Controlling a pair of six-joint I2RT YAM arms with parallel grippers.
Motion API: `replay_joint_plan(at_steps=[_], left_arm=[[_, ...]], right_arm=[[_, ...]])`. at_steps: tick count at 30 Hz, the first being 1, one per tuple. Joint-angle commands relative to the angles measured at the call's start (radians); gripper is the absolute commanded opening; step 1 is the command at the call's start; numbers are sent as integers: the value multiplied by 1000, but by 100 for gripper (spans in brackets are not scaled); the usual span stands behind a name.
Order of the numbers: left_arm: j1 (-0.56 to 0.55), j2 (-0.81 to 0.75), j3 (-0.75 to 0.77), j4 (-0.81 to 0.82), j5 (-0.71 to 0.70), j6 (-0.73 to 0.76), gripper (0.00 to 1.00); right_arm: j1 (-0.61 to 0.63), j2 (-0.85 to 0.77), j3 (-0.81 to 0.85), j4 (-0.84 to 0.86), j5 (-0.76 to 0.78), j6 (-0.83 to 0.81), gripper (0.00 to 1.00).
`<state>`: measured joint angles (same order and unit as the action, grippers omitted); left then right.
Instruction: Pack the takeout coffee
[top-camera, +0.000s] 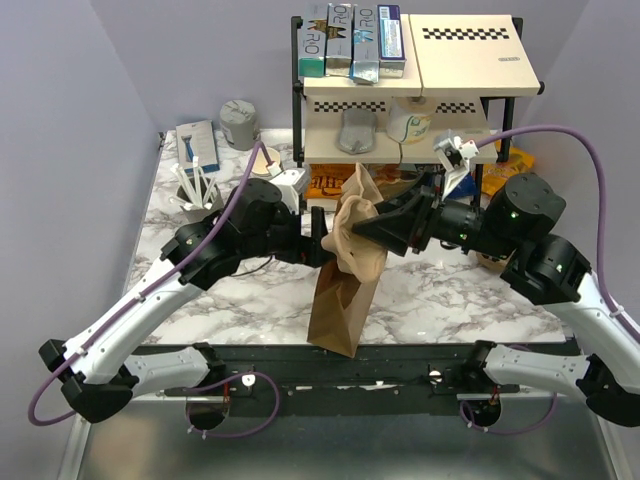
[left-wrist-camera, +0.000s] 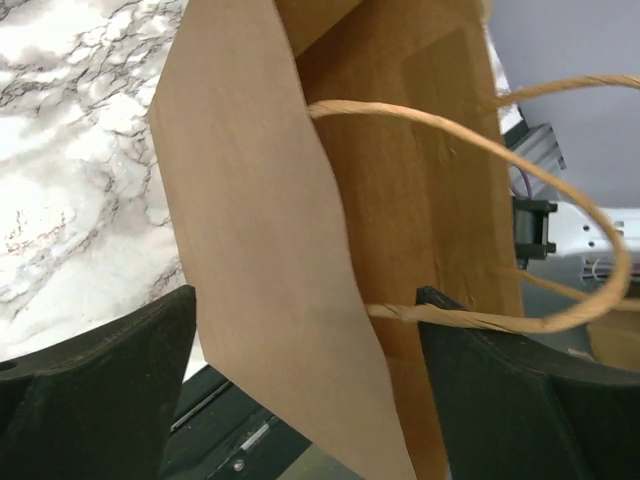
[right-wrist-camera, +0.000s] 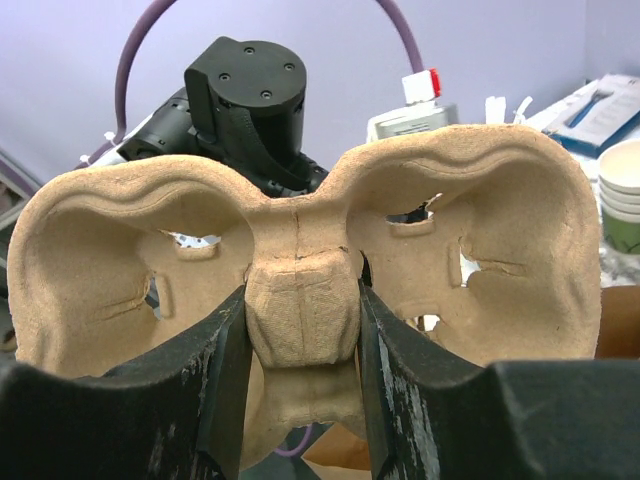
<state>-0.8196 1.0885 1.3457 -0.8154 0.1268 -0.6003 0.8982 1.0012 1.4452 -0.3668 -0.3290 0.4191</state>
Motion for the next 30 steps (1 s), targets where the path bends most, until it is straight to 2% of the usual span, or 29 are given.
replay_joint_plan(at_steps=[1, 2, 5, 6, 8, 11, 14, 15, 19, 20, 21, 22, 30], left_arm=[[-4, -3, 10, 56, -99, -36, 90], [-4, 5, 9, 59, -105, -36, 79], [-4, 10, 4, 58, -111, -36, 61], [-4, 8, 1, 58, -115, -35, 52], [-4, 7, -2, 59, -119, -33, 46], [-4, 11, -5, 58, -119, -30, 32], [-4, 16, -11, 62, -118, -29, 26], [-4, 17, -11, 64, -115, -27, 20], [-4, 11, -13, 65, -119, -19, 17], [-4, 11, -11, 62, -118, -23, 14], [-4, 11, -10, 61, -119, -24, 3], [-4, 11, -8, 58, -118, -29, 0], [-4, -2, -23, 45, -164, -81, 0]], right_arm=[[-21, -10, -49, 58, -33, 70, 45], [-33, -10, -57, 61, -38, 78, 45], [-65, -3, -74, 65, -60, 104, 45], [-76, 4, -77, 65, -67, 115, 45], [-111, 10, -83, 84, -109, 125, 45], [-145, 27, -92, 107, -171, 142, 45], [-168, 60, -94, 111, -237, 168, 45], [-174, 68, -92, 111, -248, 175, 45], [-212, 100, -88, 111, -288, 195, 45], [-220, 105, -91, 109, -295, 198, 45], [-222, 103, -95, 108, -304, 202, 45], [-223, 105, -112, 106, -315, 210, 45], [-237, 71, -198, 94, -390, 228, 45]])
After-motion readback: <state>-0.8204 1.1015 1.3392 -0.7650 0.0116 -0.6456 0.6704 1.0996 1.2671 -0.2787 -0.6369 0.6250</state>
